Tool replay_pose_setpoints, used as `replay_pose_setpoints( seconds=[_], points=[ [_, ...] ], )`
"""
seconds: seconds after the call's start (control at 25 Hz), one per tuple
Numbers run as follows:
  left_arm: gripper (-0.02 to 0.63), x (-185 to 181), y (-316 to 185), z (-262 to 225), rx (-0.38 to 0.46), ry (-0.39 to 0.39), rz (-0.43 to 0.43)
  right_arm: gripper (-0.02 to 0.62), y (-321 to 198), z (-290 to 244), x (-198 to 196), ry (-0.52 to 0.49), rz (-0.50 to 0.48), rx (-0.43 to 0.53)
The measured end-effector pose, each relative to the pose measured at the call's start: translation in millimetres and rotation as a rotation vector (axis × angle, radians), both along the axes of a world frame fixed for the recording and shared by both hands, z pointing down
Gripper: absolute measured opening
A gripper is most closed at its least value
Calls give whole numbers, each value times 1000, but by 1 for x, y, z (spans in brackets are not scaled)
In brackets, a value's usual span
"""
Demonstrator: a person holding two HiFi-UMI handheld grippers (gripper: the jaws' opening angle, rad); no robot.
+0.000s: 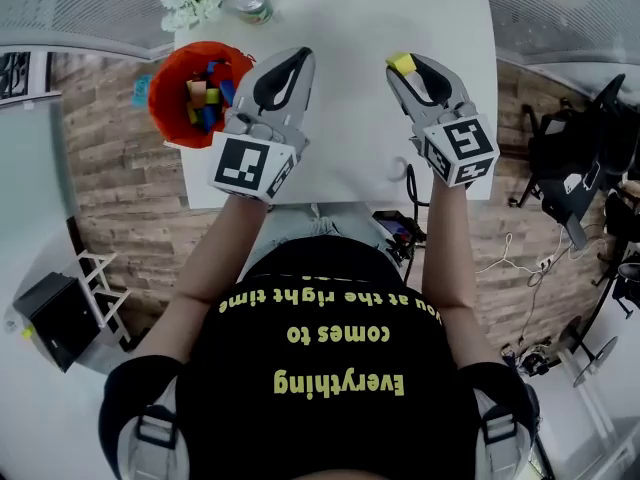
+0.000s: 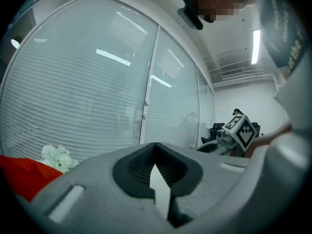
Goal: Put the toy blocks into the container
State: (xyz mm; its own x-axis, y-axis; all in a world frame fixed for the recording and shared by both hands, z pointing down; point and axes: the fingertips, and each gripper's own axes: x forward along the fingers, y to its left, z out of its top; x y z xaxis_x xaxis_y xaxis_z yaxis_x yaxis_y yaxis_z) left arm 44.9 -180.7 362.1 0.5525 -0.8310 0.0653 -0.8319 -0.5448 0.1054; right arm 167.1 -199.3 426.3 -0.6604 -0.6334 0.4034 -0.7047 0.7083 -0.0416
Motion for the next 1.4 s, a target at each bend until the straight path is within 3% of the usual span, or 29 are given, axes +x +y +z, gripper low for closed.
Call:
replay_pose_setpoints(
  seconds=[0.72, 1.4],
  points=[
    [-3, -35, 23, -56, 118, -6, -40, 153, 22, -106, 9, -94, 91, 230],
    [-3, -50, 38, -73, 153, -16, -70, 153, 43, -136, 12, -115, 111, 292]
  ],
)
